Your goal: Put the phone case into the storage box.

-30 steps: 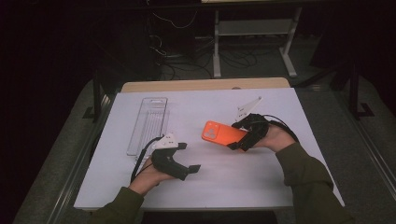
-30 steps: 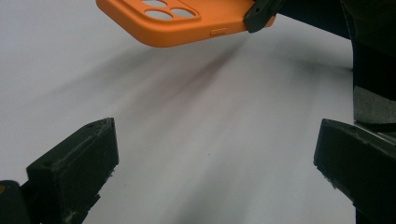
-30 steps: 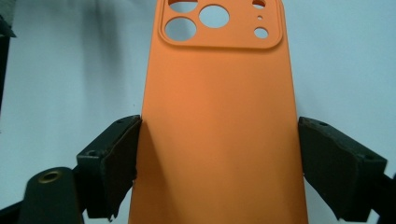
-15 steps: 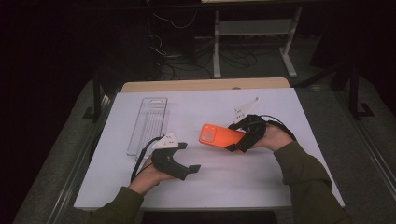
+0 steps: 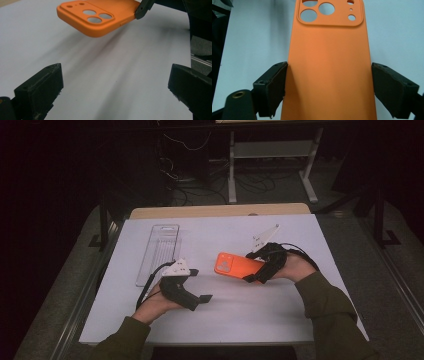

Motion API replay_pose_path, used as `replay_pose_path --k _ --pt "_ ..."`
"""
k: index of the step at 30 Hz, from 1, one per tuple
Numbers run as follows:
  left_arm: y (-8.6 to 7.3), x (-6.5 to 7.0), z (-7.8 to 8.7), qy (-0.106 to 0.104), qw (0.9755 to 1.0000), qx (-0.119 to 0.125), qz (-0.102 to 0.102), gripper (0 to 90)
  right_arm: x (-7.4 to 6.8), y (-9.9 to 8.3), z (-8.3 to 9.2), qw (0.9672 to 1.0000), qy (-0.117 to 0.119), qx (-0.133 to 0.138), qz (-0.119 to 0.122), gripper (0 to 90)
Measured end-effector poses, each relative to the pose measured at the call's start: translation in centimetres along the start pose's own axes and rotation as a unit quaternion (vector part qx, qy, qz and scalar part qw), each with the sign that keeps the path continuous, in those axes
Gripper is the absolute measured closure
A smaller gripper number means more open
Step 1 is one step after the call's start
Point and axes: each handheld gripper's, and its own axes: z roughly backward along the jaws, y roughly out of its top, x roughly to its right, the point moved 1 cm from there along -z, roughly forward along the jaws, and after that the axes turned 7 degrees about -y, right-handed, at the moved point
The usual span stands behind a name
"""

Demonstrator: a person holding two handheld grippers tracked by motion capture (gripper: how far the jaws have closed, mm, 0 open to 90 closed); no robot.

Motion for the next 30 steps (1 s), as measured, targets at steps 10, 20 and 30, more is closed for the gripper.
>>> replay_pose_path --k 10,20,30 --pt "1.1 -0.6 0.7 -0.016 0.9997 -0.013 -0.016 0.0 -0.4 0.3 -0.2 1.0000 0.004 -0.004 0.005 15.2" --pt "1.7 -1.4 1.0 -0.024 0.9989 -0.031 -0.026 0.0 -0.5 0.4 -0.1 0.9999 0.010 -0.002 0.011 15.2" --pt "2.6 -1.8 1.2 -0.029 0.9977 -0.045 -0.043 0.0 -0.8 0.5 0.0 0.9997 0.017 0.000 0.019 15.2"
